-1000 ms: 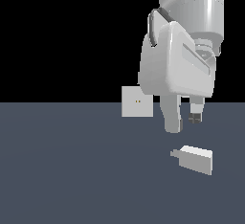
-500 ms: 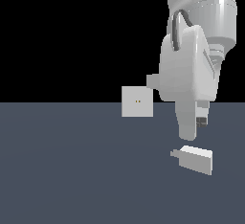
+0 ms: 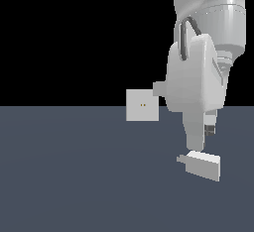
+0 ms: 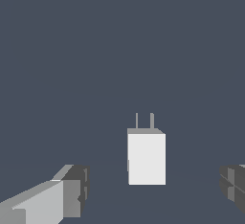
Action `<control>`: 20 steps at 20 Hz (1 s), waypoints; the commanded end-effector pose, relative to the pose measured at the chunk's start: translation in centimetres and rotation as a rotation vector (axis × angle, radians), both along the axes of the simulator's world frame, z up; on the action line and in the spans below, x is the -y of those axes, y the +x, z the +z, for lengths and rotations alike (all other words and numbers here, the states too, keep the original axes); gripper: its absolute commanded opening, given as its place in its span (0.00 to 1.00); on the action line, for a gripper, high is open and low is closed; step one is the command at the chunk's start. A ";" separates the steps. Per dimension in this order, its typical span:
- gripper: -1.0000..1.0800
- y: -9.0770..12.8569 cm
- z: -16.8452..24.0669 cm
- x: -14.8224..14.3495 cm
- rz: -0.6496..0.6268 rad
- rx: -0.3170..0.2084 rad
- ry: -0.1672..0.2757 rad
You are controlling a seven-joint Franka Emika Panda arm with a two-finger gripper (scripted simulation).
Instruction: Plug the charger into the wall socket.
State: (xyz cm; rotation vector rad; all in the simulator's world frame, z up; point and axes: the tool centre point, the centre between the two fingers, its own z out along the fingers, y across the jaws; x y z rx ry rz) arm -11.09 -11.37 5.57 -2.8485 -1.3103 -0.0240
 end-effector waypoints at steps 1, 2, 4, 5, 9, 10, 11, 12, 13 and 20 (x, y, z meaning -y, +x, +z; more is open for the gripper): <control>0.96 -0.1 -0.8 0.0 0.000 -0.001 0.000; 0.96 -0.1 -1.2 0.0 0.000 -0.001 0.000; 0.96 -0.1 -2.2 0.0 0.001 -0.001 0.000; 0.96 -0.1 -2.7 0.0 0.001 -0.001 0.000; 0.96 -0.1 -4.0 0.0 0.001 -0.001 0.000; 0.96 -0.1 -4.2 0.0 0.001 -0.001 0.000; 0.96 0.0 -4.3 0.0 0.001 -0.001 0.000; 0.96 0.0 -4.4 0.0 0.001 -0.001 0.000; 0.96 0.0 -4.4 0.0 0.001 -0.001 0.000; 0.00 0.0 -4.4 0.0 0.001 -0.001 0.000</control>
